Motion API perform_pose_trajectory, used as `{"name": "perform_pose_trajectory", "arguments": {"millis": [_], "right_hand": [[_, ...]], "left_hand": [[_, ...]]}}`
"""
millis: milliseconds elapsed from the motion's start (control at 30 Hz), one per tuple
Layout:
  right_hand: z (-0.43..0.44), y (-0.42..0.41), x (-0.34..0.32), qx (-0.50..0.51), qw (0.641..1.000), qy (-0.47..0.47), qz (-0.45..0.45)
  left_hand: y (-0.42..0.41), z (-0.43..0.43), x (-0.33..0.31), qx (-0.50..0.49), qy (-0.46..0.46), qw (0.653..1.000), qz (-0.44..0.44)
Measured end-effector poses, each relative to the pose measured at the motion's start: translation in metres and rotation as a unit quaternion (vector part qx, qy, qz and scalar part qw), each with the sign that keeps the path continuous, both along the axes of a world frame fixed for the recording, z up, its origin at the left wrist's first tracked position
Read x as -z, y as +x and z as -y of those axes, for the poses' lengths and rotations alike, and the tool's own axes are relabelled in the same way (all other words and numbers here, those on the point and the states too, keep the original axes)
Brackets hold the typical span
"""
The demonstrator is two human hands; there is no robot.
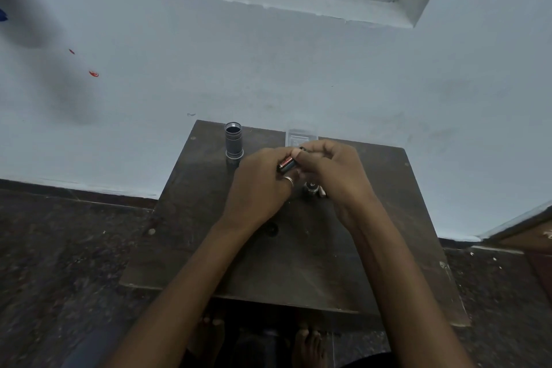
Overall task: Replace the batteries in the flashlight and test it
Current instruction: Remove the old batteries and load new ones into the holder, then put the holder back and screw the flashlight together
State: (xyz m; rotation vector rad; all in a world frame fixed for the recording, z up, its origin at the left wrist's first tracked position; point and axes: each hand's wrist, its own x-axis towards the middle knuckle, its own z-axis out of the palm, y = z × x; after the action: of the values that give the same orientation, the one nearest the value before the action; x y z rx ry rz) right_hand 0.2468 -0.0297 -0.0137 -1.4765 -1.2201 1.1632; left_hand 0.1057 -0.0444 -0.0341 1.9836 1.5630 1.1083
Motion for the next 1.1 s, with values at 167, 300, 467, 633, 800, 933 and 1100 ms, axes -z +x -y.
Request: {"name": "perform_pose_trajectory", "arguments": {"millis": [167, 300, 467, 633, 800, 933, 1100], "right_hand": [[-0.001, 0.005, -0.008, 0.04, 0.987, -0.016, -0.156], [-0.002, 0.008, -0.01, 0.059, 0.956, -0.062, -0.281], [-0.006, 0.009, -0.011, 0.099, 0.901, -0.115, -0.406], [-0.007, 0.01, -0.012, 0.092, 0.88, -0.132, -0.446], [-0.007, 0.009, -0.013, 0.092, 0.883, -0.134, -0.44], [-0.006, 0.01, -0.012, 0.093, 0.883, -0.134, -0.44], [-0.008, 0.012, -0.01, 0.09, 0.88, -0.132, -0.447]], "left_hand": [[-0.004, 0.006, 0.0, -0.084, 0.116, 0.975, -0.168], [-0.009, 0.005, -0.007, -0.139, 0.168, 0.959, -0.183], [-0.015, 0.0, -0.009, -0.248, 0.09, 0.957, -0.118], [-0.026, -0.007, -0.002, -0.248, -0.053, 0.967, -0.001], [-0.032, -0.013, 0.003, -0.238, -0.13, 0.961, 0.052], [-0.033, -0.013, 0.003, -0.244, -0.129, 0.961, 0.015], [-0.03, -0.007, -0.001, -0.213, -0.028, 0.975, -0.052]]}}
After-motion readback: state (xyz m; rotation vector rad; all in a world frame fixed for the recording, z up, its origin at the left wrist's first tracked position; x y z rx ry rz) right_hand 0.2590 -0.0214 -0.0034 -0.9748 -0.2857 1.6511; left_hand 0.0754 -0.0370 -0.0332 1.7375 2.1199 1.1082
